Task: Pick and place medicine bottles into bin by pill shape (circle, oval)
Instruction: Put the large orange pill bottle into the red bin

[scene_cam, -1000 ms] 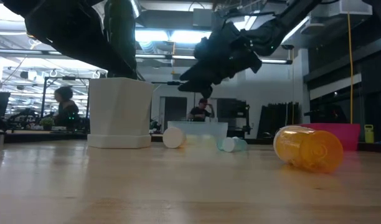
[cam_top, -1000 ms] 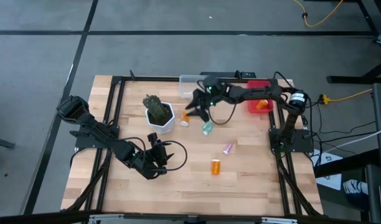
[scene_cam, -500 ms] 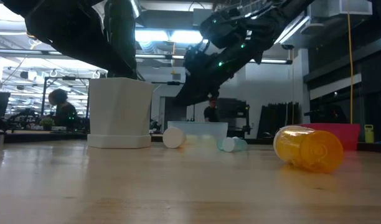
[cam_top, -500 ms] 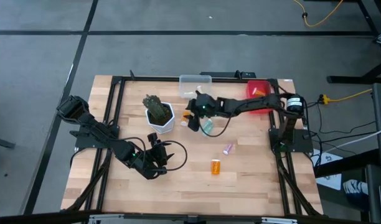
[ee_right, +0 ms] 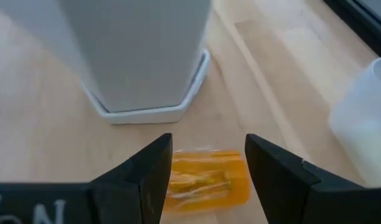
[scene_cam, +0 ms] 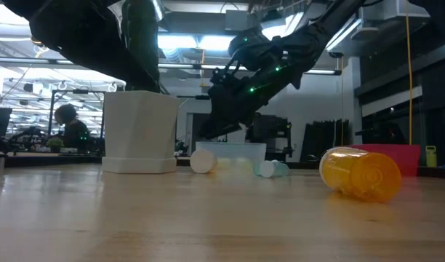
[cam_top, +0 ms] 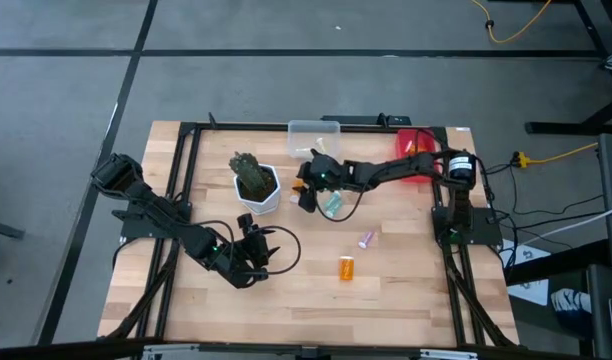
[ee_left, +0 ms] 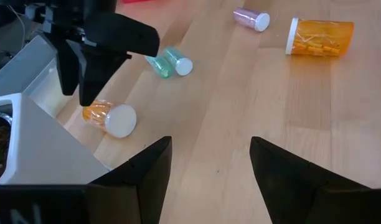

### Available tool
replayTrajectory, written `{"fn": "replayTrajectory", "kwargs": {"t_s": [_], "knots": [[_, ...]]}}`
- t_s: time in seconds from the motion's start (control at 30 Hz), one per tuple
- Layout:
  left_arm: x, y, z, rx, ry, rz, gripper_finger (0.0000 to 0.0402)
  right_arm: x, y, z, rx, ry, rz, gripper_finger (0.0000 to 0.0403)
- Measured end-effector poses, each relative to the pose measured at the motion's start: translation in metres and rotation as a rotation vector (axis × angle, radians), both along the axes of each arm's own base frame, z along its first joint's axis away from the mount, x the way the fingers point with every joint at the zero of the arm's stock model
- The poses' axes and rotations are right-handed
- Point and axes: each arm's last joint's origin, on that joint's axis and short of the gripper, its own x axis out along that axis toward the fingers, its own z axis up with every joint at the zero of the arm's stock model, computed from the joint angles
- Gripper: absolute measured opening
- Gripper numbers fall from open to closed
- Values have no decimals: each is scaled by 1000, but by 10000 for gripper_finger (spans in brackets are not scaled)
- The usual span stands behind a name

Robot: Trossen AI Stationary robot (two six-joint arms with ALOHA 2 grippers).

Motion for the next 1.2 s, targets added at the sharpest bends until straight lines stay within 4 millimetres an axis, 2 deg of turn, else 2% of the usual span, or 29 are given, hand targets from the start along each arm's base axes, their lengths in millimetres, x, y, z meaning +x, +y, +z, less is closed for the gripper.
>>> {"fn": "replayTrajectory", "kwargs": {"t_s": [0.17,0.33,0.7,0.9,1.2], "knots": [[0,0,0,0,0,0,211,1,-7,4,1,-51,-7,204],[0,0,0,-2,-3,0,211,2,-5,4,15,-53,14,204],[0,0,0,-2,-3,0,211,-2,-5,-5,30,30,13,204],[0,0,0,-3,-4,0,211,6,-7,-11,14,-38,12,204],[0,0,0,-4,-6,0,211,7,-7,-19,39,29,30,204]]}}
